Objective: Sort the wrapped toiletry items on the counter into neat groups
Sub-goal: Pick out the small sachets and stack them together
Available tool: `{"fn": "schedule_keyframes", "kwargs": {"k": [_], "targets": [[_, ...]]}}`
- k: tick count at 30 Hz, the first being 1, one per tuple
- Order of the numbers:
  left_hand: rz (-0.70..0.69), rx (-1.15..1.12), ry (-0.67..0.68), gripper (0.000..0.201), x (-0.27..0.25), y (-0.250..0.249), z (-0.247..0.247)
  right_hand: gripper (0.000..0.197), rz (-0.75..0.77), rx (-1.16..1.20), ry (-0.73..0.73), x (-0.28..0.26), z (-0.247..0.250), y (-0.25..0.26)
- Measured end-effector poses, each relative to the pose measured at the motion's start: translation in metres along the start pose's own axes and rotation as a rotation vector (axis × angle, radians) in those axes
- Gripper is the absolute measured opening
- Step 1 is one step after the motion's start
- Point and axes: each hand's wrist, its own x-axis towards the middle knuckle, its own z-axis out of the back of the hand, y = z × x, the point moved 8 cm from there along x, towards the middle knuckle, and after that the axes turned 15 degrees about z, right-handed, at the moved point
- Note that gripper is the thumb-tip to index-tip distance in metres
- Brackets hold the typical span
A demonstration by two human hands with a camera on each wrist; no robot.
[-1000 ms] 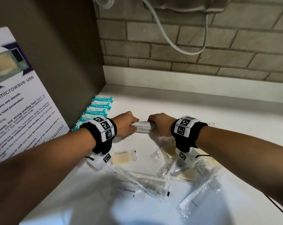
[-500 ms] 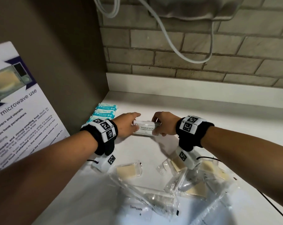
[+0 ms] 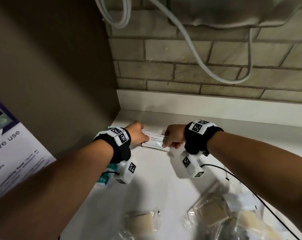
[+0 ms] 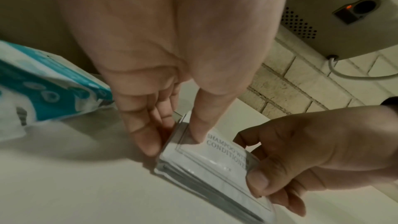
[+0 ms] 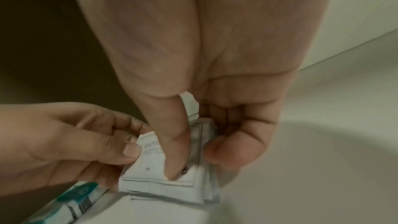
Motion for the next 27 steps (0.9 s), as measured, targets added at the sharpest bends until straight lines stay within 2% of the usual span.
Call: {"fn": "schedule_keyframes", "kwargs": {"k": [4, 7, 10, 12, 17, 21, 23, 27], "targets": [[0.030, 0.006, 0.024, 0.051, 0.010, 0.002, -0.005, 0.011, -0.011, -0.051, 0.001, 0.006, 0.000, 0.001], [0.018, 0.105, -0.005, 0.014, 0.010, -0.004, -0.002, 0.010, -0.020, -0.129, -0.017, 0.008, 0.006, 0.001], [0.008, 0.237, -0.042, 0.024, 0.008, -0.010, -0.001, 0.012, -0.040, -0.117, -0.043, 0.009, 0.007, -0.004], [0.000, 0.296, -0.068, 0.020, 0.005, -0.013, 0.000, 0.010, -0.041, -0.142, -0.072, 0.007, 0.008, -0.004], [0.005, 0.339, -0.098, 0.030, 0.000, -0.016, 0.001, 0.018, -0.027, -0.210, -0.160, -0.004, 0.014, 0.003], [0.031, 0.337, -0.131, 0.053, -0.013, -0.015, 0.008, 0.064, -0.033, -0.246, -0.193, -0.018, 0.013, 0.006], [0.023, 0.355, -0.163, 0.058, -0.026, -0.016, 0.013, 0.077, -0.025, -0.309, -0.212, -0.028, 0.014, 0.010], [-0.108, 0.396, -0.172, 0.056, -0.070, -0.016, 0.018, 0.066, 0.052, -0.412, -0.213, -0.075, 0.004, 0.030]]}}
